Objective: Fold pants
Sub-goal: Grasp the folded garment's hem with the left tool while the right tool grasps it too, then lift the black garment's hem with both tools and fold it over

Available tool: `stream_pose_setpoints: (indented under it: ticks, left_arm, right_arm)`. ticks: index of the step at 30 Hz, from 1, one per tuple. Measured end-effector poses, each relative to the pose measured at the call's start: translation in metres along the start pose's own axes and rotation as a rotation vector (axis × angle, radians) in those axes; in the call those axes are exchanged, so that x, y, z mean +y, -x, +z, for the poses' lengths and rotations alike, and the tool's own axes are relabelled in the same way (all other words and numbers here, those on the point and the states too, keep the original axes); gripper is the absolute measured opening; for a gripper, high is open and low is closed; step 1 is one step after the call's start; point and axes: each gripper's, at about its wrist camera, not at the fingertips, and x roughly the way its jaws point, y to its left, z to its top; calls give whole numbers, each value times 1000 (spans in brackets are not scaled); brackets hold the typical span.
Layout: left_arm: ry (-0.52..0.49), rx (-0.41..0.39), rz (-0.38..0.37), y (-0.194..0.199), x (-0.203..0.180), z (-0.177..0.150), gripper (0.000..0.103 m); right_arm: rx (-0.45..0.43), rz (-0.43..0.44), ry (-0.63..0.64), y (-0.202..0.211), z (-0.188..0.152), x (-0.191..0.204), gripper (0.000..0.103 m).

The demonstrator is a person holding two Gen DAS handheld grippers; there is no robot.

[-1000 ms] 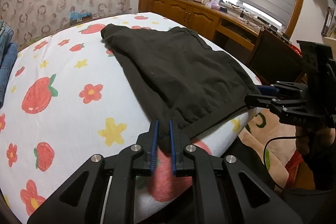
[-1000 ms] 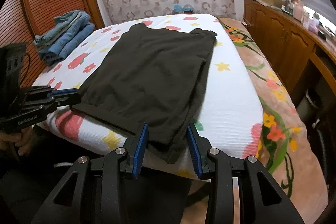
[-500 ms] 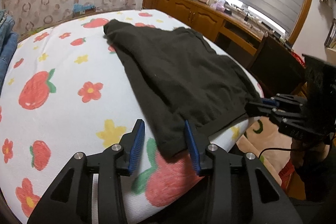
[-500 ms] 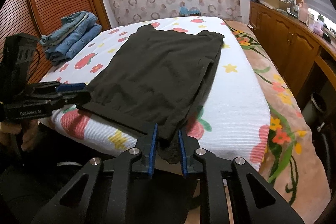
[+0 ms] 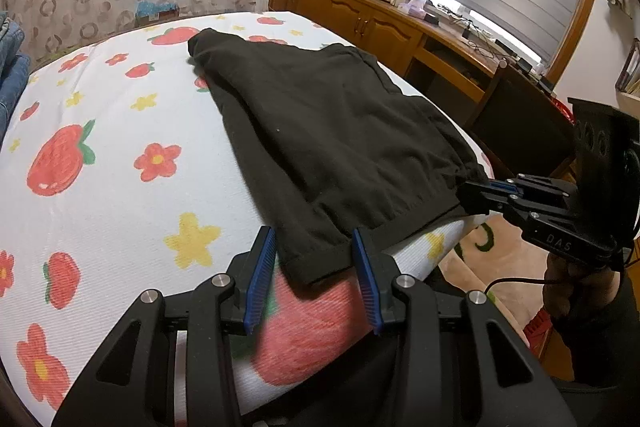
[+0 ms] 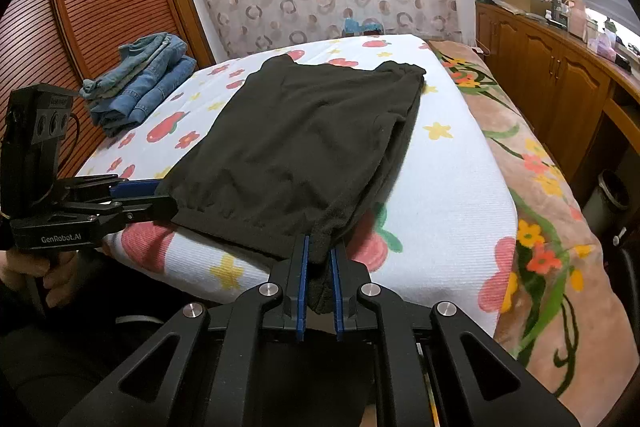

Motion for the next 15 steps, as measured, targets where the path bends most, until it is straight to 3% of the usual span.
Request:
stream_pose_setpoints:
  ticks: [5,15]
  left_arm:
    - [-13,-35,-25,6,-3,0,12]
    - [-45,-240,-55,85,-13,40,9]
  right_arm:
    - [-22,17,-4,2,3,-1,7]
    - [-186,66,87,43,57,21,7]
